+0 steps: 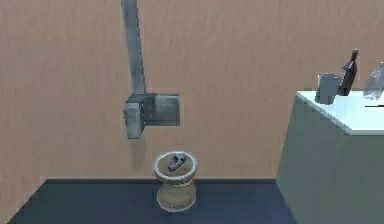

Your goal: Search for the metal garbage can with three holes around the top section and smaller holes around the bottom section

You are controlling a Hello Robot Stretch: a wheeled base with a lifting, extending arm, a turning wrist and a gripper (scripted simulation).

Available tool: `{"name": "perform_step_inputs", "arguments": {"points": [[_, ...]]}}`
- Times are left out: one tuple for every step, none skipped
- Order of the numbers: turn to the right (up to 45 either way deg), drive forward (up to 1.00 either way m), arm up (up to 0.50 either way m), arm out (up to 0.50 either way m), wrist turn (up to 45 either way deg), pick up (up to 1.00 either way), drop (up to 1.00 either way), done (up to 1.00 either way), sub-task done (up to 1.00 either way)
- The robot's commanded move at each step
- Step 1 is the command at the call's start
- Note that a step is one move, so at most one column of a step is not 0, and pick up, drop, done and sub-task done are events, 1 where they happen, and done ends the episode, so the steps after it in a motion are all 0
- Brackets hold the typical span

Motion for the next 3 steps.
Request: {"name": "perform_step_inputs", "arguments": {"points": [[-45.0,0.0,0.0,0.0,0.0,0.0,0.0,0.0,0.0],[-39.0,0.0,0.0,0.0,0.0,0.0,0.0,0.0,0.0],[0.0,1.0,0.0,0.0,0.0,0.0,0.0,0.0,0.0]]}}
